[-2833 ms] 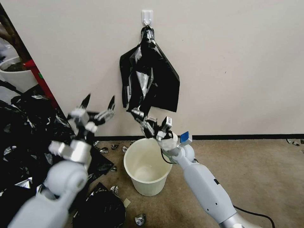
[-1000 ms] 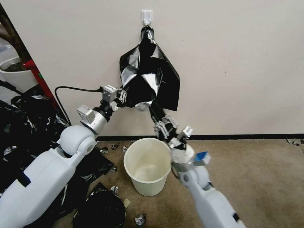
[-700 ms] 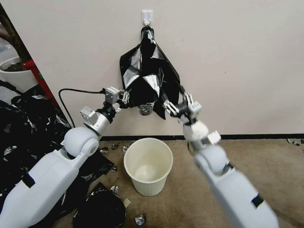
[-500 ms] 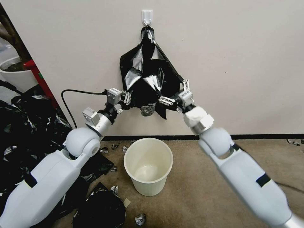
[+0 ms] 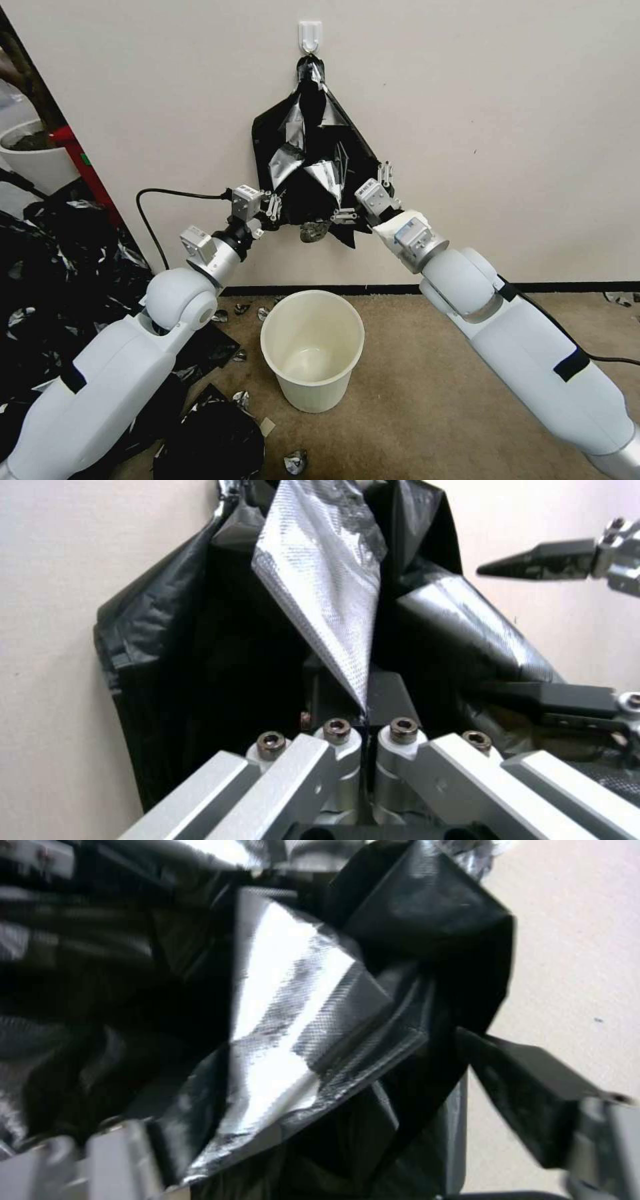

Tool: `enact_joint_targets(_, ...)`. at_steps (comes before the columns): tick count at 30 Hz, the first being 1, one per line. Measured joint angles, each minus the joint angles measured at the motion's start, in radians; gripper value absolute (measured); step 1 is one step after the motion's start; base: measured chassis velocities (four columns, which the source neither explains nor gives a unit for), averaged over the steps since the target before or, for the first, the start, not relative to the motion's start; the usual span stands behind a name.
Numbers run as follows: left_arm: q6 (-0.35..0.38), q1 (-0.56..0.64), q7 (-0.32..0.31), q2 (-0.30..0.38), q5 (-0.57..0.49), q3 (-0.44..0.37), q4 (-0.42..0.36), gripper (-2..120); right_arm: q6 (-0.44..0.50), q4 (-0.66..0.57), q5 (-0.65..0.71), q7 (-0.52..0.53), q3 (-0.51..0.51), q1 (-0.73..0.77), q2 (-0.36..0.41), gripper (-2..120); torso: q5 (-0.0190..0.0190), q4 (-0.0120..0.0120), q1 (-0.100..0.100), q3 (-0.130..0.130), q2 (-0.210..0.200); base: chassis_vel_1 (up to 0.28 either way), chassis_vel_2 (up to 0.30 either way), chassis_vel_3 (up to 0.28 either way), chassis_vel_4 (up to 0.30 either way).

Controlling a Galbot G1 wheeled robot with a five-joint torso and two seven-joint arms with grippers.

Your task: Place a trash bag onto the trash bin.

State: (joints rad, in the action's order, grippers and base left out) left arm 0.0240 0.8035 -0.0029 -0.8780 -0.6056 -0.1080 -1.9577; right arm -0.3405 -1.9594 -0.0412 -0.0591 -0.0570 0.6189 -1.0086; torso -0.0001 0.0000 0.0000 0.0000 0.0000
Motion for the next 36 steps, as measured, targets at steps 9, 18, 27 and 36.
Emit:
enact_joint_targets(9, 0.007, 0.016, -0.01, -0.004, 0.0, -0.011, -0.016, 0, -0.01, 0.028, -0.128, -0.004, -0.005, -0.026, -0.059, 54, 0.0, 0.0, 0.0, 0.0, 0.0, 0.0, 0.0, 0.0, 0.0)
enact_joint_targets(18, 0.017, 0.042, -0.014, 0.006, 0.0, -0.037, -0.033, 0, -0.028, 0.049, -0.028, 0.059, -0.037, -0.067, -0.098, 19, 0.0, 0.0002, 0.0, 0.0, 0.0, 0.0, 0.0, 0.0, 0.0)
enact_joint_targets(27, 0.017, 0.053, -0.014, 0.005, 0.001, -0.043, -0.038, 0, -0.056, 0.071, -0.062, 0.089, -0.031, -0.085, -0.101, 16, 0.0, 0.0, 0.0, 0.0, 0.0, 0.0, 0.0, 0.0, 0.0)
enact_joint_targets(36, 0.017, 0.05, -0.014, 0.002, 0.002, -0.04, -0.036, 0, -0.059, 0.075, -0.071, 0.092, -0.034, -0.096, -0.102, 48, 0.0001, 0.0, 0.0, 0.0, 0.0, 0.0, 0.0, 0.0, 0.0)
